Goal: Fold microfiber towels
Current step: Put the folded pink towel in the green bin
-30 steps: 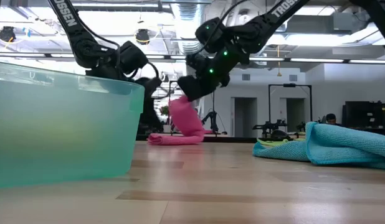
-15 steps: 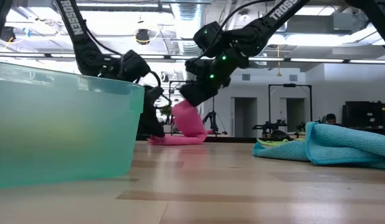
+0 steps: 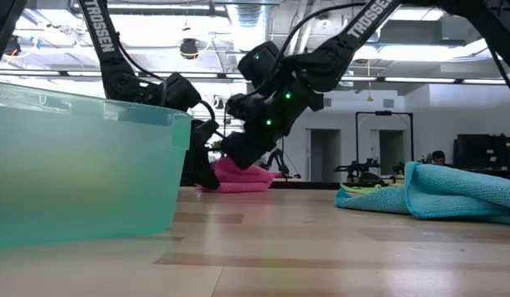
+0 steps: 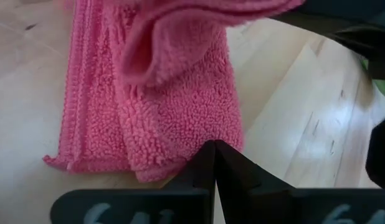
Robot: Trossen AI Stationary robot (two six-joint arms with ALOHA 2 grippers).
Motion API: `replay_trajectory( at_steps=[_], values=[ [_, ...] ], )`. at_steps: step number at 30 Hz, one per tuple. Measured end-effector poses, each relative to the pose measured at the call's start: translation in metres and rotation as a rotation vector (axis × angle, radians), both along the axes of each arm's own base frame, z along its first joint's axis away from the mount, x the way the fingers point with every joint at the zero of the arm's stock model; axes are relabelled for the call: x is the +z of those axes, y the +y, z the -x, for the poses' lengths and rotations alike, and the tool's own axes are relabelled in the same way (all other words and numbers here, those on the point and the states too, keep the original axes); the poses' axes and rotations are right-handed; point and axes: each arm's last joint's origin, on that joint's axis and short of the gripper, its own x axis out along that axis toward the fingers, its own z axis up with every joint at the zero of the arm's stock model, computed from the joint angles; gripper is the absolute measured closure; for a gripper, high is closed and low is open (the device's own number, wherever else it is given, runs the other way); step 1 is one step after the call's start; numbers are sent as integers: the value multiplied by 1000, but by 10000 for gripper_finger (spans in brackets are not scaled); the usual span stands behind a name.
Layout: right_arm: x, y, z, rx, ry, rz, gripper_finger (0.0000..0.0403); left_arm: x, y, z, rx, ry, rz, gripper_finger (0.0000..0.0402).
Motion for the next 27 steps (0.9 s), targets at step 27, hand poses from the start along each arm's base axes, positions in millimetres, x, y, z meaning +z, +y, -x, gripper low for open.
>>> replay_trajectory(
  at_steps=[27],
  values=[
    [-6,3,-3,44,-93,-98,374,4,-2,0,-31,-32,70,401]
  ],
)
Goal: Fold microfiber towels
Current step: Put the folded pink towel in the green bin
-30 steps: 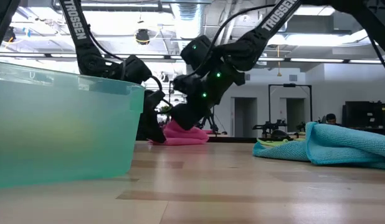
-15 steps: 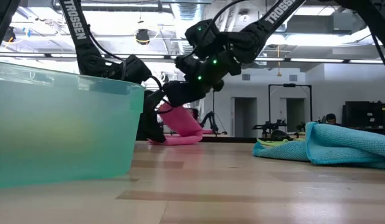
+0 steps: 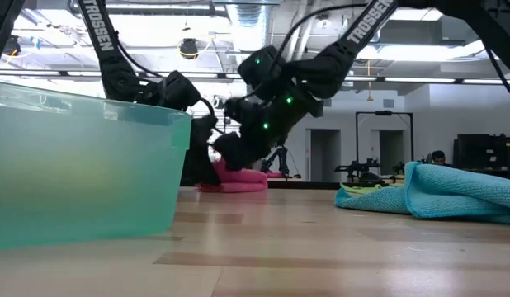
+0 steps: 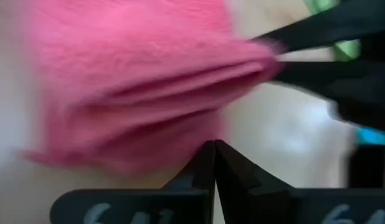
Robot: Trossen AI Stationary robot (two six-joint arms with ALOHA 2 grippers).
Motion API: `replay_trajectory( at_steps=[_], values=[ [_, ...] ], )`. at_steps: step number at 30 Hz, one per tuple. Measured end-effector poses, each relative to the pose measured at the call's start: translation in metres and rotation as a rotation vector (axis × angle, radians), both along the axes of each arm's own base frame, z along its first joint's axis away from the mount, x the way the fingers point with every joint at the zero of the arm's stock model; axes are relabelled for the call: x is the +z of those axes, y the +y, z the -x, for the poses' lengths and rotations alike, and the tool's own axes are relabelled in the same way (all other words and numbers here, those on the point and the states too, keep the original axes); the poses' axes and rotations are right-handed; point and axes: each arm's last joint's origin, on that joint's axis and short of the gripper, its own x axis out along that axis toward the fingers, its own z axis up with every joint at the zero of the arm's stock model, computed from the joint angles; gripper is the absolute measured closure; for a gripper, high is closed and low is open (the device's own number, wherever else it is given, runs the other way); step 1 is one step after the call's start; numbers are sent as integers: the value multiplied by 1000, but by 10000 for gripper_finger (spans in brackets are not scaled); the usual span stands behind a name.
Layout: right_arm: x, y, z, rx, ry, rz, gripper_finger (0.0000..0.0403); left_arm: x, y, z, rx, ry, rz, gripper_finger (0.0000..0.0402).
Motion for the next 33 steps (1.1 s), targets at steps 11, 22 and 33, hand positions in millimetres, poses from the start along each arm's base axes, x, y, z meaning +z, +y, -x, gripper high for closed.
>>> replay_trajectory(
  at_steps=[11,22,33],
  values=[
    [6,-3,0,91,20,-5,363,25,7,13,-19,-29,-14,401],
    [5,7,-2,215,58,7,315,59,6,31,-8,-46,-54,401],
    [22,30,-2,309,86,80,207,86,5,41,122,-67,-205,401]
  ],
)
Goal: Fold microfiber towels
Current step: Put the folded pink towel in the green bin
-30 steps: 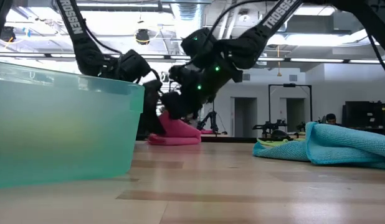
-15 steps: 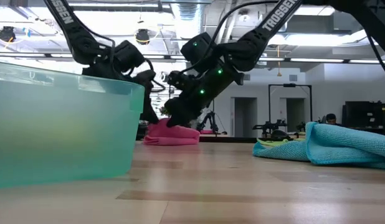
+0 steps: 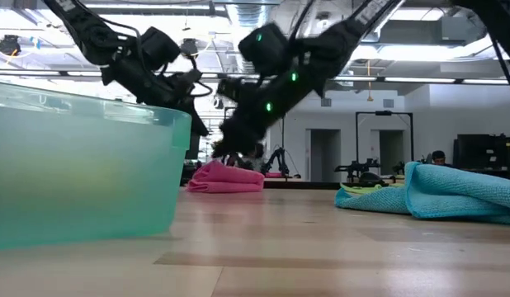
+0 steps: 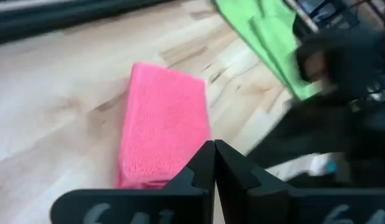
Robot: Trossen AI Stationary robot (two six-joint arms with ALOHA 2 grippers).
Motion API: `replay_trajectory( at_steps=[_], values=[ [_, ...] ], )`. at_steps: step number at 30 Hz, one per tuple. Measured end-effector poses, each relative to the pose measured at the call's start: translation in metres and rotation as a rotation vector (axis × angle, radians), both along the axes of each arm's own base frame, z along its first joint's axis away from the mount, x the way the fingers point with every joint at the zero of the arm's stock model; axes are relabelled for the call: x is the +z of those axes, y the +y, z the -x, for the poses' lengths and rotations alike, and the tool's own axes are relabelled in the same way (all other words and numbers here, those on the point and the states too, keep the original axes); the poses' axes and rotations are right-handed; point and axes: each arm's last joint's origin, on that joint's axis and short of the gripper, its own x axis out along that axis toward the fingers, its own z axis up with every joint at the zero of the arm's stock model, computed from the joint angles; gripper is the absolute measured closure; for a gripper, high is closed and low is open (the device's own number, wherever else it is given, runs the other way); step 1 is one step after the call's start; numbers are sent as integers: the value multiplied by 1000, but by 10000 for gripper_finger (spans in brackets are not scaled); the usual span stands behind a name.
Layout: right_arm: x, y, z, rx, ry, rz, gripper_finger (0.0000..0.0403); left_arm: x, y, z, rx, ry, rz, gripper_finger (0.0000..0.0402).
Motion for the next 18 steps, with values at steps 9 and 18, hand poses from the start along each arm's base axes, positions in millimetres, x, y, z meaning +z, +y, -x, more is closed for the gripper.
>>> replay_trajectory(
  at_steps=[9,18],
  values=[
    [51,-38,29,-163,-11,-86,203,-26,3,-25,-67,-53,39,401],
    [22,-95,37,-227,-65,-384,246,-42,-5,-41,-134,25,47,401]
  ],
)
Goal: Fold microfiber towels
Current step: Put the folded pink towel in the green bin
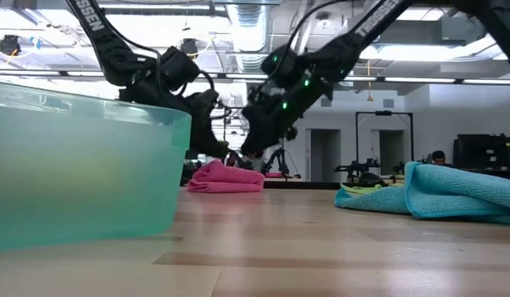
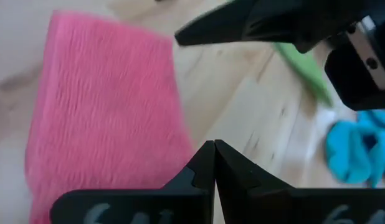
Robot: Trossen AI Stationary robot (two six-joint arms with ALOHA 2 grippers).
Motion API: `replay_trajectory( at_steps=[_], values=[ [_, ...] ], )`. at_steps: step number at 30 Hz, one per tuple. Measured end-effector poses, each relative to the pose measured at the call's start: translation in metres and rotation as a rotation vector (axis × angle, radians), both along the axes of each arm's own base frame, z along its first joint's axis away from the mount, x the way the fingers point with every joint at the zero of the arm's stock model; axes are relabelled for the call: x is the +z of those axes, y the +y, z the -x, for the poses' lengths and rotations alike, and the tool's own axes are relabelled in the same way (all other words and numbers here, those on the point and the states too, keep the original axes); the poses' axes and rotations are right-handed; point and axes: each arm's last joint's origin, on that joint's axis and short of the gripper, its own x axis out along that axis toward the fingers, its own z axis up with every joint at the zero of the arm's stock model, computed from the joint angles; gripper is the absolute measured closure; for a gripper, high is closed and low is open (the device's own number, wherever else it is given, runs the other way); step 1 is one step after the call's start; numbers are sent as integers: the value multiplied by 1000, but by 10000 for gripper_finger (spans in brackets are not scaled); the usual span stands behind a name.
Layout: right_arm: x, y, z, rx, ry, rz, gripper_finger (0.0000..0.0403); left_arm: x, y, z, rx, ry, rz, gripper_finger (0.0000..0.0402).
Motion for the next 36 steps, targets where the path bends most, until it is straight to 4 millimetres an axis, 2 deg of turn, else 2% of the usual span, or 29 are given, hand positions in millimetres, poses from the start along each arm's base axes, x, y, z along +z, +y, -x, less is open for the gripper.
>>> replay_trajectory(
  at_steps=[7,12,15,18,20,25,27,30,33,36],
  values=[
    [-40,7,-8,1,68,-55,271,-14,-13,3,-16,177,-26,401],
    [-47,11,-7,-12,117,-49,282,-15,-18,2,-36,194,-28,401],
    [-36,11,-5,-16,106,-49,284,-14,-19,1,-48,185,-30,401],
    [-4,10,-1,-22,30,-27,284,-7,-18,2,-46,150,-22,401],
    [14,9,4,-29,4,-19,284,4,-17,3,-53,113,-16,401],
    [39,-3,21,-153,-19,-57,271,39,-20,10,-59,65,-38,401],
    [41,-13,29,-221,-14,-108,252,49,-21,14,-8,51,-91,401],
    [32,-25,38,-281,21,-187,215,54,-16,13,67,26,-167,401],
    [29,-30,43,-297,42,-248,182,44,-10,6,85,31,-214,401],
    [34,-29,47,-272,34,-301,163,24,-6,0,81,112,-189,401]
  ],
)
